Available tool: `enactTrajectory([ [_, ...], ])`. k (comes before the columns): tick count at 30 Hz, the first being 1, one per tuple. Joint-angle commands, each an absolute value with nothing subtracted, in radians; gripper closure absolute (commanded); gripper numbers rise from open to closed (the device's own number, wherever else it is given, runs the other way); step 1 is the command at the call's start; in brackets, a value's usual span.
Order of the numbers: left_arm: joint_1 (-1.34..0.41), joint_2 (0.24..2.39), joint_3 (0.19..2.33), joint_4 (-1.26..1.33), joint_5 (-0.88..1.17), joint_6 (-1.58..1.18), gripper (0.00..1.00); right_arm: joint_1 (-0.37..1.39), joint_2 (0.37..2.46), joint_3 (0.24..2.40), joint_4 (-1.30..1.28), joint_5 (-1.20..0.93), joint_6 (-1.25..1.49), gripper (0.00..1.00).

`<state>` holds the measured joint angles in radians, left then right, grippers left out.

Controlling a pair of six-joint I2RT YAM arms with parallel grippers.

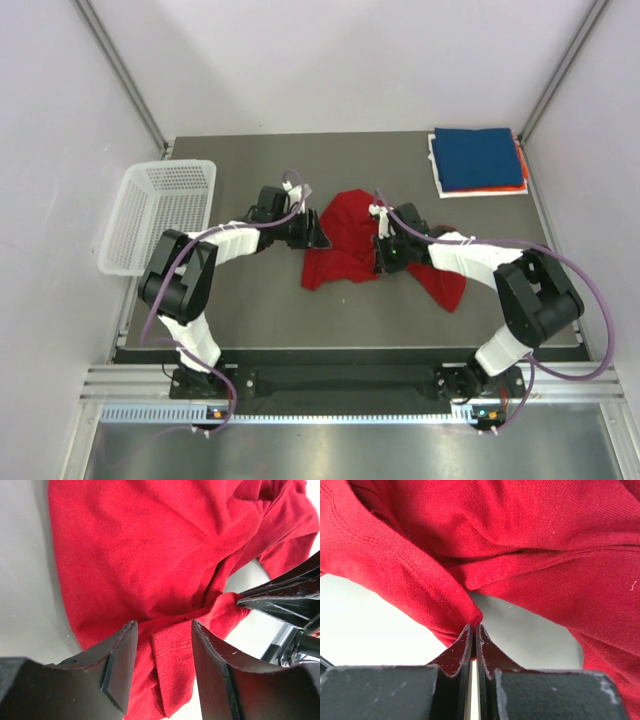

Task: Fold and stack the t-shirts
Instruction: Flatten the tshirt out

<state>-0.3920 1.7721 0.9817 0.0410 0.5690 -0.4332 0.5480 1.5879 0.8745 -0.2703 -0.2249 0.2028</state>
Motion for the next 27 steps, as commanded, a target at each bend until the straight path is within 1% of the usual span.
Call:
enactTrajectory([
  [1, -0.403, 1.785, 1.015, 0.075, 0.594, -0.396, 0.48, 0.557, 1.545, 0.871, -0.244, -0.219, 0.192, 1.0],
  [12, -0.405, 1.816, 1.011, 0.107, 0.621, -0.413, 0.54, 0.557, 1.549, 0.868, -0.241, -0.219, 0.195, 1.0],
  [19, -0.405, 1.822, 1.002, 0.144, 0.657, -0.437, 0.61, 0.557, 1.545, 0.87, -0.241, -0.219, 0.196, 1.0],
  [22, -0.406, 1.818, 1.0, 0.15, 0.664, -0.445, 0.72, 0.555, 1.545, 0.871, -0.244, -0.219, 0.196, 1.0],
  [23, -0.405, 1.812, 0.996, 0.153, 0.672, -0.449, 0.79, 0.554, 1.543, 0.871, -0.242, -0.219, 0.198, 1.0],
  [26, -0.406, 1.806, 0.989, 0.155, 0.68, -0.459, 0.89, 0.557, 1.54, 0.874, -0.244, -0.221, 0.201, 1.0],
  [27, -0.405, 1.804, 0.988, 0.149, 0.67, -0.457, 0.9, 0.557, 1.537, 0.874, -0.244, -0.222, 0.202, 1.0],
])
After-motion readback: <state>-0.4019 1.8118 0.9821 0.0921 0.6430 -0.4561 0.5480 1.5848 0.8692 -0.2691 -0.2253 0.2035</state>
